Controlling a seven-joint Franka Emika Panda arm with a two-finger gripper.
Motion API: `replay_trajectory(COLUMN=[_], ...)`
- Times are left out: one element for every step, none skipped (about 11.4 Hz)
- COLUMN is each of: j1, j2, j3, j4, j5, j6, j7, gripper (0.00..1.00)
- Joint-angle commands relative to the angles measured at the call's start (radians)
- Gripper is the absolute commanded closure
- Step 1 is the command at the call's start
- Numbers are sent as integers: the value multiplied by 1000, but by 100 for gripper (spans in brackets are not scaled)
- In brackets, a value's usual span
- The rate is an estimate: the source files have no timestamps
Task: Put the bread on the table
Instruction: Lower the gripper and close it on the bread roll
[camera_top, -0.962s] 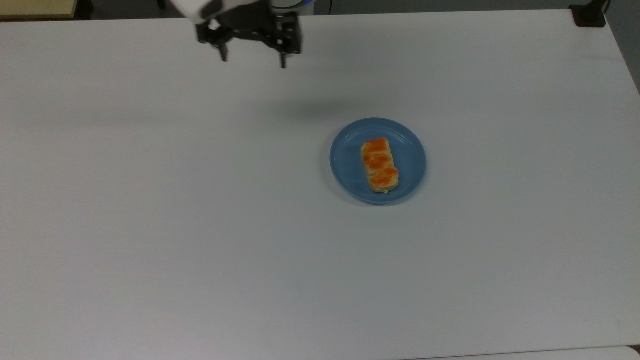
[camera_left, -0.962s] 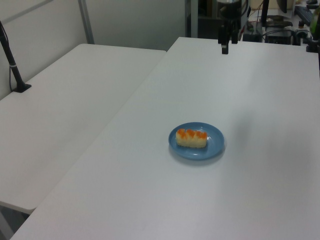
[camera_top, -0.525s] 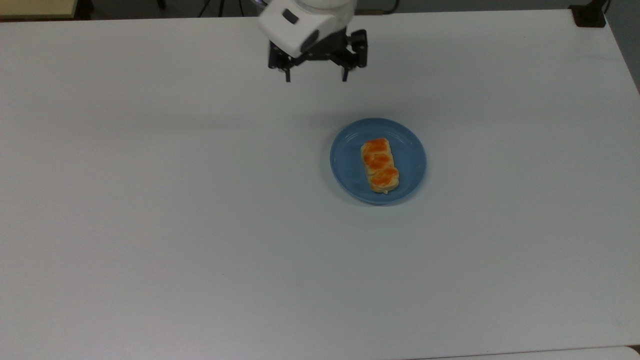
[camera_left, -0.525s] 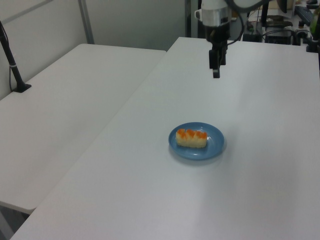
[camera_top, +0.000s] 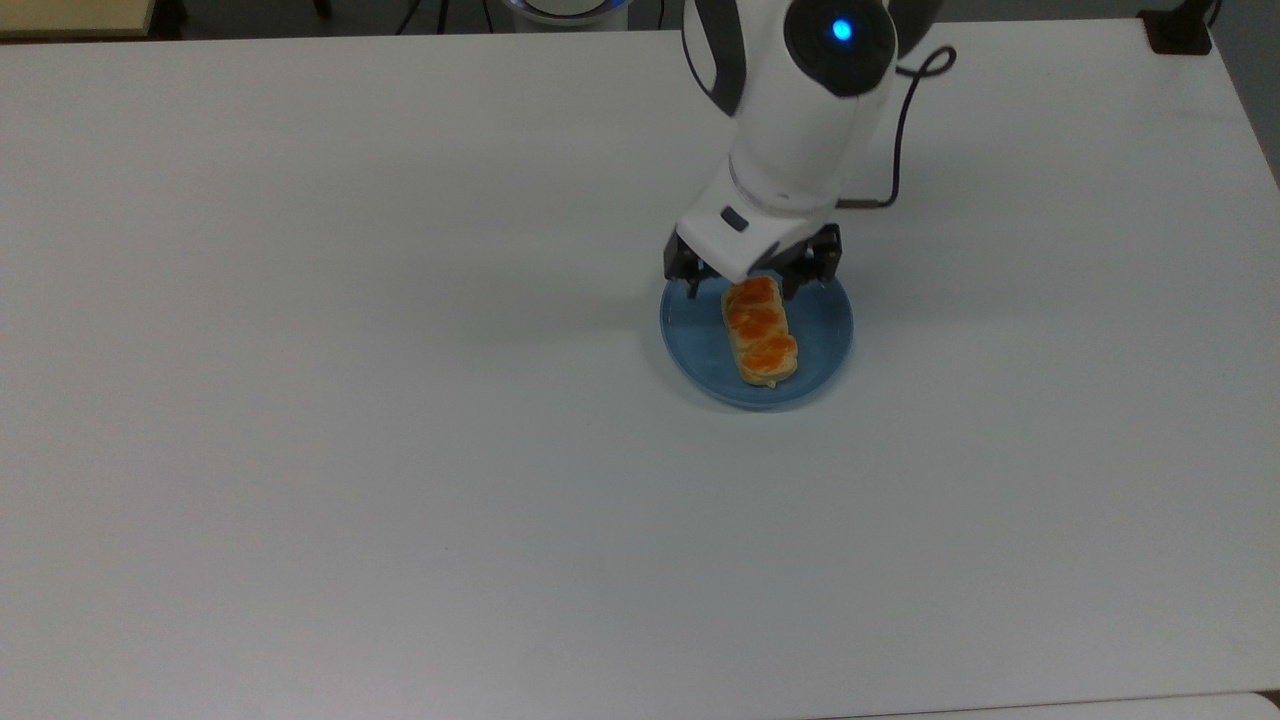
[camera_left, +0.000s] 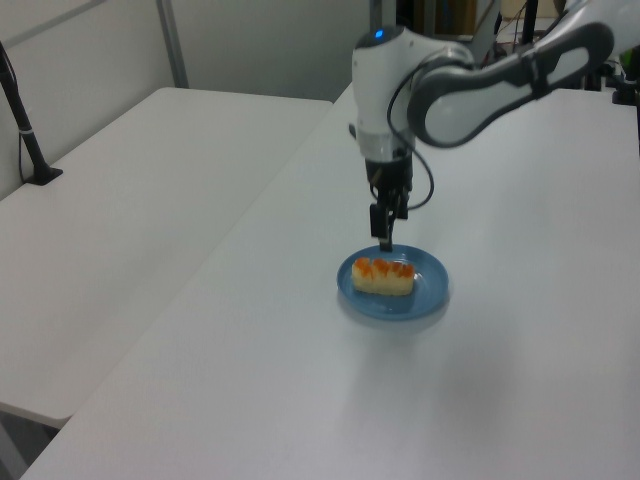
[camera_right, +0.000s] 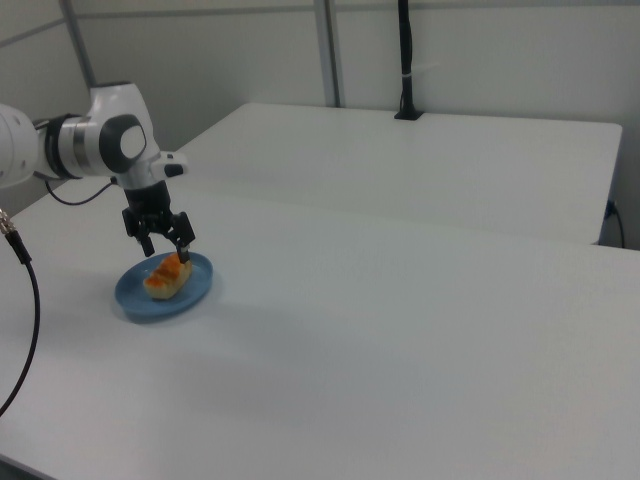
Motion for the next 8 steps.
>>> replay_trajectory(j1=[42, 44, 44, 44, 44, 42, 42, 41], j2=[54, 65, 67, 67, 65, 64, 61, 54], j3=[-24, -23, -21, -20, -20, -20, -20, -20], j4=[-3, -3, -3, -3, -3, -3, -3, -3], j5=[-12, -12, -12, -12, -12, -14, -12, -11], j6=[77, 89, 92, 91, 91, 91, 89, 80], j7=[29, 30, 33, 33, 30, 27, 27, 26], gripper=[0, 5, 19, 36, 54, 68, 79, 83])
